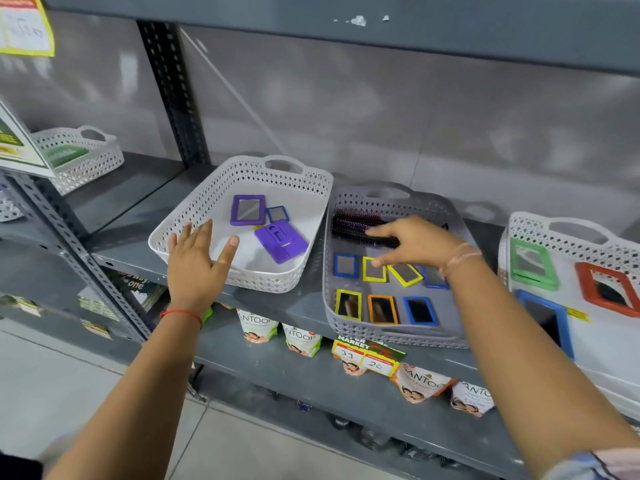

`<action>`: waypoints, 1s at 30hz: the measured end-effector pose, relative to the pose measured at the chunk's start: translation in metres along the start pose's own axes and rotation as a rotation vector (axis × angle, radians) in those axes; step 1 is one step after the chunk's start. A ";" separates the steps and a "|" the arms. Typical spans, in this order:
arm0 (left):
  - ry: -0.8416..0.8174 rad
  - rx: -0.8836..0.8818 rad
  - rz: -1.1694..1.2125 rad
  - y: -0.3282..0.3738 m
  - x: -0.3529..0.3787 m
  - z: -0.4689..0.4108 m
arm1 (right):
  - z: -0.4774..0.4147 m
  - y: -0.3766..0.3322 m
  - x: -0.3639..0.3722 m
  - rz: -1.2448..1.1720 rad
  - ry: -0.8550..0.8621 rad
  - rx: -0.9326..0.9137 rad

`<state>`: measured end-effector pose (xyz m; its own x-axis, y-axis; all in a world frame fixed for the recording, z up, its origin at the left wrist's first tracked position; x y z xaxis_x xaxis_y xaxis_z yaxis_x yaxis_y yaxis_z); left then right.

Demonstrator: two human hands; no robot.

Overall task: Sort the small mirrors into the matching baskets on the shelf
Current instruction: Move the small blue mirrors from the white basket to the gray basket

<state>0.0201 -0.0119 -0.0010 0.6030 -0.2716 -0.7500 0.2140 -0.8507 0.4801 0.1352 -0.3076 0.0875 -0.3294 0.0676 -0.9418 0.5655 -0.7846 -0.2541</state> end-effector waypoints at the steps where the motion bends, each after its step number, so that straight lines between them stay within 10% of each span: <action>1: -0.001 -0.003 -0.001 -0.001 0.000 0.000 | -0.015 -0.011 -0.003 -0.021 -0.006 -0.056; 14: 0.078 0.015 0.026 -0.008 0.010 -0.001 | -0.211 -0.073 0.029 0.180 -0.124 -0.182; 30: 0.080 0.030 0.041 -0.005 0.008 -0.003 | -0.240 -0.071 0.035 0.230 -0.086 -0.118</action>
<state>0.0263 -0.0088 -0.0084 0.6704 -0.2706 -0.6909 0.1653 -0.8533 0.4946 0.2652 -0.1019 0.0202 -0.2421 -0.1603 -0.9569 0.7155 -0.6957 -0.0645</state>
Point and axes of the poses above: each hand's wrist, its own z-axis away from the middle knuckle, its own x-axis out of the palm, y = z × x, the point moved 1 cm from there along -z, towards the middle knuckle, and after that the axes turned 2 degrees about x, right-handed, at the moved point
